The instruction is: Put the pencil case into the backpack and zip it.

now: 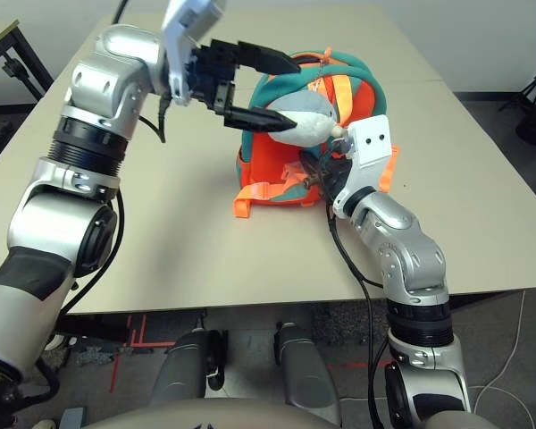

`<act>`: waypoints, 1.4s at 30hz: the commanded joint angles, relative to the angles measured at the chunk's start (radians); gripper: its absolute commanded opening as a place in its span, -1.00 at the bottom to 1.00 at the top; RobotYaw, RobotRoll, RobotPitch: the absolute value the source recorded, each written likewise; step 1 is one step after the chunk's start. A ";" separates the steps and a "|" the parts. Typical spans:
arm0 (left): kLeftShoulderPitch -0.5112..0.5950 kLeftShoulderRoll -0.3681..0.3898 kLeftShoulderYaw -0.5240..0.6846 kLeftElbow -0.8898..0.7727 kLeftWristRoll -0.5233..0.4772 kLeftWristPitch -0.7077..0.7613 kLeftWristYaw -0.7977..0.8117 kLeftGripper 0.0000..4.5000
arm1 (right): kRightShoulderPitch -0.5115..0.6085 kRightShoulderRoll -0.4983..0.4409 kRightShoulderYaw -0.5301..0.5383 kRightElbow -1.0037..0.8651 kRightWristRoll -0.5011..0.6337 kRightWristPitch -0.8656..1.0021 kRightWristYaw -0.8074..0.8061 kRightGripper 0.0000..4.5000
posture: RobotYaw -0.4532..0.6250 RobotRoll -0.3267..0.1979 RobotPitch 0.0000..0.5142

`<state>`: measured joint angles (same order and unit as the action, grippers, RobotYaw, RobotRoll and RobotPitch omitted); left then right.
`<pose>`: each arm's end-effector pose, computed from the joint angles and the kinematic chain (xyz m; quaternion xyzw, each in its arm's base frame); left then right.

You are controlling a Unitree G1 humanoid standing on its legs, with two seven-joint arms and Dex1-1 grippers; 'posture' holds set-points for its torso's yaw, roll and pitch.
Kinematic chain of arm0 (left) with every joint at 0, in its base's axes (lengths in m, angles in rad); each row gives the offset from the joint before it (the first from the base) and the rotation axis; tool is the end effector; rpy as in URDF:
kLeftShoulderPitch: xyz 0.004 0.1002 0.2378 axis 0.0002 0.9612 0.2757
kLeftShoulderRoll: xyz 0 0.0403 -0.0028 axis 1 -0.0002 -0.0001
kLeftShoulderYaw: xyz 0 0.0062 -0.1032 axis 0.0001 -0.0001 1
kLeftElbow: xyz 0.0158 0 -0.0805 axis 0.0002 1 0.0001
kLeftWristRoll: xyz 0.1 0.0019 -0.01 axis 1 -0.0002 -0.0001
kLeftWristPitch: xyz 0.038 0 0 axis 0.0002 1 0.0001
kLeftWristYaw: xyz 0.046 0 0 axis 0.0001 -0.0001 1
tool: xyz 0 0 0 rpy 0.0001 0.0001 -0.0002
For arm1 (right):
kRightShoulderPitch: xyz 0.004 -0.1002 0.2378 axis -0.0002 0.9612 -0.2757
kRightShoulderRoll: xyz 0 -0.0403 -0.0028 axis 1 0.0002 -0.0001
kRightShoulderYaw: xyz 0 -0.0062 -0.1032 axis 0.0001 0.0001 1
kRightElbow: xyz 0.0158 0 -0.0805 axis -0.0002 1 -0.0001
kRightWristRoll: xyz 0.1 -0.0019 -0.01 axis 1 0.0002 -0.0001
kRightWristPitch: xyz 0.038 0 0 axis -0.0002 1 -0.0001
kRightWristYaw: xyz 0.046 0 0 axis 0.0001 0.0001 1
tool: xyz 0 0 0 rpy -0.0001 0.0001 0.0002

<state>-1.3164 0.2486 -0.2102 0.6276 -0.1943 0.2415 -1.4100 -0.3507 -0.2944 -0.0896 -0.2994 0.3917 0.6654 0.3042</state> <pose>0.3516 0.0857 0.2988 0.2300 -0.0623 -0.7252 0.6460 0.2472 -0.1816 0.1537 0.0249 0.0061 0.2248 0.9741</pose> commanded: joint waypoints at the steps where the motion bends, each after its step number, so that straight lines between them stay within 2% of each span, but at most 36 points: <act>1: 0.000 -0.012 -0.034 0.045 0.045 -0.055 0.004 1.00 | 0.021 0.004 0.015 0.020 -0.007 0.018 -0.004 -0.75 | -0.56 0.25 -0.57; 8: -0.014 -0.036 -0.048 0.137 0.122 -0.154 0.088 1.00 | 0.021 0.007 0.015 0.019 -0.007 0.018 -0.007 -0.75 | -0.56 0.25 -0.56; 11: -0.018 -0.023 -0.040 0.140 0.125 -0.158 0.090 0.59 | 0.023 0.009 0.016 0.016 -0.007 0.019 -0.009 -0.75 | -0.55 0.25 -0.55; 14: -0.020 -0.010 -0.036 0.137 0.126 -0.159 0.089 0.04 | 0.022 0.010 0.018 0.018 -0.008 0.018 -0.008 -0.75 | -0.54 0.25 -0.55; 18: -0.023 0.019 -0.025 0.123 0.129 -0.157 0.097 -0.58 | 0.016 0.014 0.021 0.027 -0.010 0.015 -0.007 -0.75 | -0.53 0.25 -0.54; 21: -0.029 0.047 0.000 0.094 0.104 -0.132 0.088 -0.82 | 0.013 0.016 0.023 0.031 -0.012 0.013 -0.005 -0.75 | -0.53 0.25 -0.54; 24: -0.032 0.076 0.024 0.060 0.077 -0.093 0.070 -0.83 | 0.013 0.017 0.023 0.032 -0.013 0.013 -0.004 -0.75 | -0.52 0.25 -0.53; 28: -0.045 0.172 0.084 0.032 0.031 -0.011 0.037 -0.83 | 0.015 0.019 0.025 0.035 -0.015 0.011 -0.004 -0.75 | -0.52 0.25 -0.52; 32: -0.031 0.252 0.099 0.041 0.026 0.037 0.022 -0.83 | 0.015 0.020 0.027 0.040 -0.017 0.008 -0.002 -0.75 | -0.50 0.25 -0.52; 37: 0.070 0.353 0.056 0.033 0.066 0.079 -0.025 -0.83 | 0.003 0.020 0.030 0.056 -0.018 0.003 0.003 -0.75 | -0.47 0.25 -0.51; 42: 0.187 0.378 0.024 0.072 0.098 0.082 -0.023 -0.83 | -0.005 0.021 0.036 0.065 -0.019 -0.001 0.007 -0.75 | -0.46 0.25 -0.51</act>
<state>-1.1498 0.6131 -0.1716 0.6807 -0.1197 0.3244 -1.4357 -0.3658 -0.2759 -0.0694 -0.2668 0.3798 0.6469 0.3096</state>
